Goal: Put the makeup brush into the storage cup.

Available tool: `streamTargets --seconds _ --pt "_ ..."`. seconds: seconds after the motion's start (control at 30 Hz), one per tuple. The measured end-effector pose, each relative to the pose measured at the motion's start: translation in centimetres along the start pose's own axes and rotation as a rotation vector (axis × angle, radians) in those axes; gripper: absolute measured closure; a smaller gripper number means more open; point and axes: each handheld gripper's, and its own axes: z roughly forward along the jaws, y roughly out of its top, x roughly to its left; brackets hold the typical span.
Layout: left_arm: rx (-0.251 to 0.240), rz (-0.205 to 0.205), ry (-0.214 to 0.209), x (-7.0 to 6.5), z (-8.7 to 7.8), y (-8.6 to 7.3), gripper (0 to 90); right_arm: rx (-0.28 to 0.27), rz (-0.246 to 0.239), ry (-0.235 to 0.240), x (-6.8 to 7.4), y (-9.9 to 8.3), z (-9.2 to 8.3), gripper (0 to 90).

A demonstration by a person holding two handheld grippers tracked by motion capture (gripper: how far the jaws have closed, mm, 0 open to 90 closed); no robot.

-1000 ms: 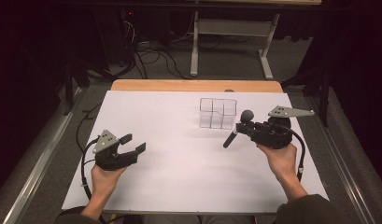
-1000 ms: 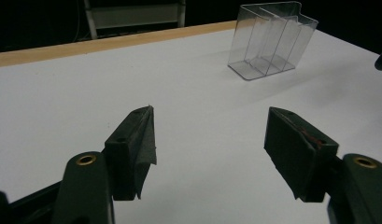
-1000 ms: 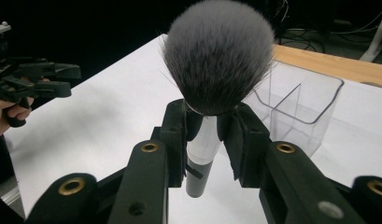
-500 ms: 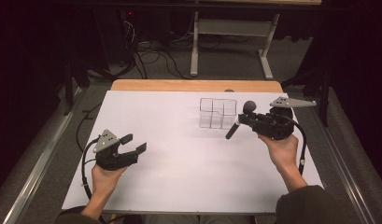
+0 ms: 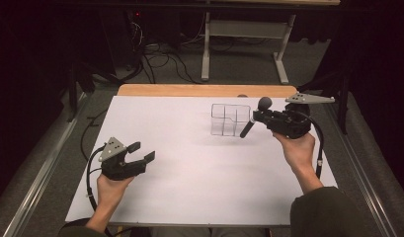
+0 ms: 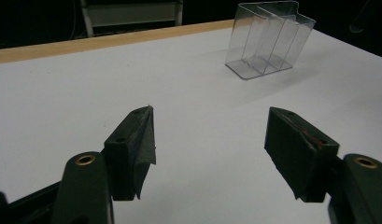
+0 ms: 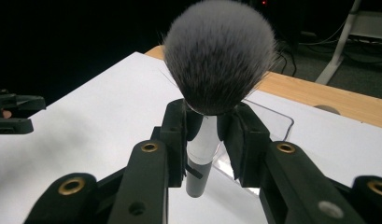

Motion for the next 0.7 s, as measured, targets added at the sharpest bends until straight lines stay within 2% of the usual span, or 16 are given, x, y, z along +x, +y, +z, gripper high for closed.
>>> streamTargets --seconds 0.7 --pt "0.009 0.010 -0.003 -0.1 0.0 0.0 33.1 -0.004 0.012 -0.067 -1.1 1.9 2.0 72.2"
